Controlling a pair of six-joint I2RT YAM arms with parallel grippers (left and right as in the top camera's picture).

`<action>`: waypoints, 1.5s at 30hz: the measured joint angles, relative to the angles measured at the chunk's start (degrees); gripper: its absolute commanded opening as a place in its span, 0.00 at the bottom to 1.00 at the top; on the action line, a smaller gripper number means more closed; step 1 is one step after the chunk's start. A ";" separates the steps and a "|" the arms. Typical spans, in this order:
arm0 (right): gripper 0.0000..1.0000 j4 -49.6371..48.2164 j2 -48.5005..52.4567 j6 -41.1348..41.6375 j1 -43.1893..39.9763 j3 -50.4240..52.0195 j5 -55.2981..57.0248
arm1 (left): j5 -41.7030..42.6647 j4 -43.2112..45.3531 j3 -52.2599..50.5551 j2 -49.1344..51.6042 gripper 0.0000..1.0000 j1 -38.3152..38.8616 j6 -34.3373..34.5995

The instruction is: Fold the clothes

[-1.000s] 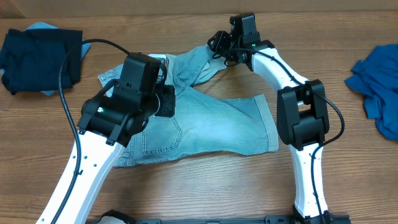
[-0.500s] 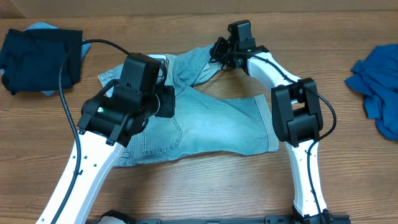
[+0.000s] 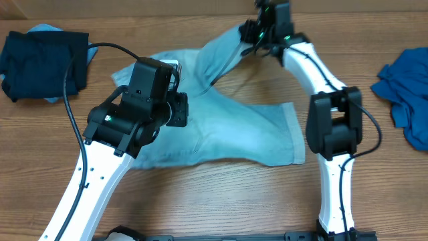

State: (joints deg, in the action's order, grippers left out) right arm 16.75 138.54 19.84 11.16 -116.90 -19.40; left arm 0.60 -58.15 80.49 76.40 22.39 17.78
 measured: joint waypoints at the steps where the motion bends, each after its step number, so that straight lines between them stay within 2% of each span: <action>1: 0.04 -1.14 -0.61 -0.39 -0.87 -0.52 -0.37 | 0.00 0.00 0.00 0.00 0.41 0.00 0.00; 5: 0.04 -4.83 -1.68 -1.73 -4.57 -1.77 -2.32 | 0.02 -0.17 0.00 0.00 0.41 0.00 0.00; 9: 0.04 -4.59 -1.68 -2.34 -8.81 -2.80 -6.69 | 0.00 -0.17 0.00 0.00 0.41 0.00 0.00; 14: 0.04 2.56 -1.66 -3.10 -12.11 -3.21 -9.38 | 0.00 -0.15 0.00 0.00 0.42 0.00 0.00; 18: 0.04 4.22 -1.70 -7.28 -12.52 -3.21 -11.32 | 0.02 -0.15 0.00 0.00 0.43 0.00 0.00; 26: 0.04 -0.90 -3.30 -14.16 -11.76 -3.21 -14.67 | 0.02 -0.17 0.00 0.00 0.43 0.00 0.00; 39: 0.04 27.34 -4.98 -16.41 -14.51 -3.67 2.82 | 0.02 -0.39 0.00 0.00 0.46 0.00 0.00; 40: 0.27 29.27 -4.98 -16.26 -15.04 -3.67 3.80 | 0.02 -0.39 0.00 0.00 0.47 0.00 0.00; 42: 0.56 32.39 -4.98 -15.30 -16.76 -3.69 6.01 | 0.00 -0.39 0.00 0.00 0.51 0.00 -0.07; 44: 0.70 34.73 -5.05 -15.02 -17.99 -3.72 7.19 | 0.00 -0.52 0.00 0.00 0.54 0.00 -0.37; 45: 0.73 35.98 -5.05 -14.88 -18.73 -3.72 7.78 | -0.02 -0.68 0.00 0.00 0.56 0.00 -0.76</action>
State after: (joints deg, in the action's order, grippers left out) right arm 52.73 133.49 4.95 -7.57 -120.62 -11.62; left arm 0.58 -58.83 80.49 76.40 22.39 17.02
